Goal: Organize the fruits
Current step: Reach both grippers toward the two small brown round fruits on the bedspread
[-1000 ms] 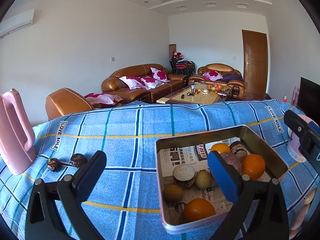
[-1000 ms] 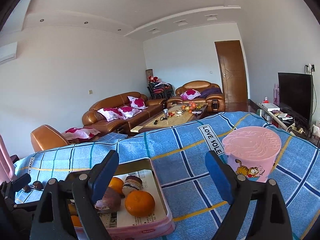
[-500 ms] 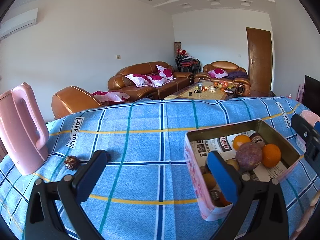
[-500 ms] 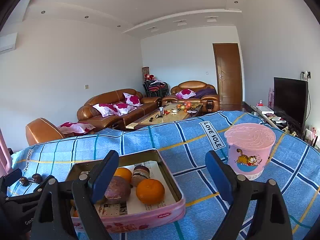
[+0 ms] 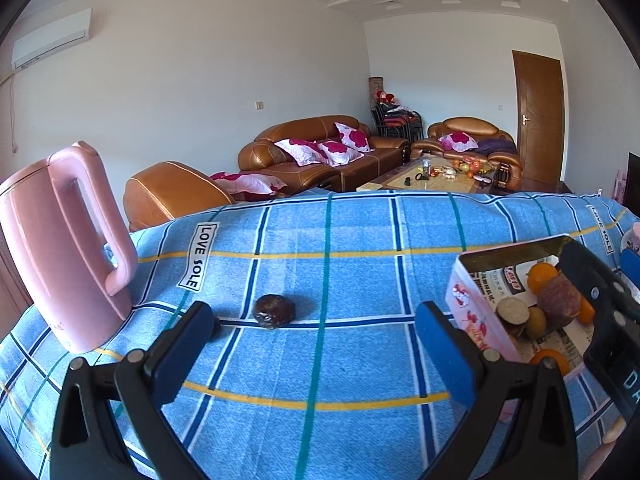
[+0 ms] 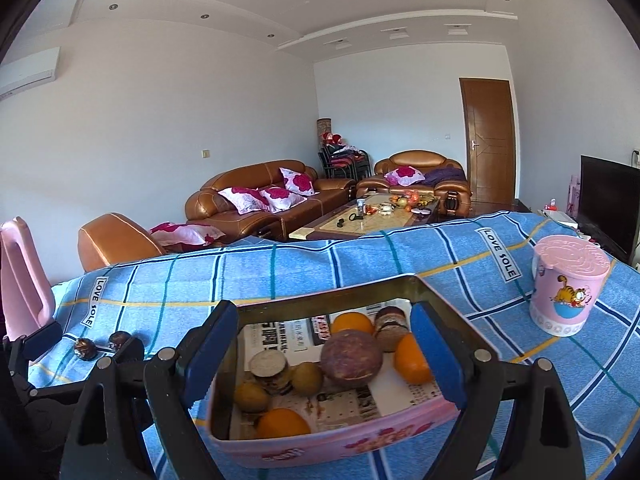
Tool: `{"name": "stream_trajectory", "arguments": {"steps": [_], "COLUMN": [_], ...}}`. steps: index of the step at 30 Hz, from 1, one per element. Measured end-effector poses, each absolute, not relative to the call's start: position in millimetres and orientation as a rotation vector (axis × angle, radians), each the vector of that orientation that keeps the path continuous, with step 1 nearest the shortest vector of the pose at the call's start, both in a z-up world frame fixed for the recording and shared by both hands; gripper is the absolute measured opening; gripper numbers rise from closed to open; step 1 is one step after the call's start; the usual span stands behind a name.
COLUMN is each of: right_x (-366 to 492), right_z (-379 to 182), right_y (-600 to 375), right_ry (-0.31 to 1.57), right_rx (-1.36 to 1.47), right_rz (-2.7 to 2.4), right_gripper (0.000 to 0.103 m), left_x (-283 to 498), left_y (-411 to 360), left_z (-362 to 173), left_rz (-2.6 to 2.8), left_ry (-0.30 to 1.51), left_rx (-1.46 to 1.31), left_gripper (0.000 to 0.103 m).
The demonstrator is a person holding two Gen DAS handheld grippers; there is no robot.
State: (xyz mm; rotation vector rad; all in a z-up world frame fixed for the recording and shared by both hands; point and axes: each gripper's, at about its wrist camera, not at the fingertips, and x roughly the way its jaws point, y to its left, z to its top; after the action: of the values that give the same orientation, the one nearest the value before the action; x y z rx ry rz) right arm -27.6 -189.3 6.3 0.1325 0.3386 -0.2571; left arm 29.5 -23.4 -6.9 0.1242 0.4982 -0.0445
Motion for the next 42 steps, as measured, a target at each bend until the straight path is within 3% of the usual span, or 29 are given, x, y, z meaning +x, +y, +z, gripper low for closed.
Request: {"name": "stream_trajectory", "arguments": {"steps": [26,36,38,42], "right_x": [40.6,89.2,97.4,115.1], "right_z": [-6.2,-28.5,-33.5,-43.6], "right_y": [-83.9,-56.4,-52.5,-40.0], "right_ry": [0.467,0.681,0.713,0.789], "right_rx": [0.130,0.137,0.159,0.159], "right_rz": [-0.064,0.085,0.125,0.166], "right_gripper": [0.089,0.089,0.084,0.059], "left_x": [82.9,96.5,96.8,97.6], "left_y": [78.8,122.6,125.5,134.8], "left_z": [-18.6,-29.3,-28.1,-27.2], "left_rz": [0.129,0.267,0.273,0.270], "left_ry": [0.598,0.699,0.703,0.727], "left_rx": [0.113,0.138,0.146,0.141], "left_gripper": [0.103,0.103,0.103,0.103]}}
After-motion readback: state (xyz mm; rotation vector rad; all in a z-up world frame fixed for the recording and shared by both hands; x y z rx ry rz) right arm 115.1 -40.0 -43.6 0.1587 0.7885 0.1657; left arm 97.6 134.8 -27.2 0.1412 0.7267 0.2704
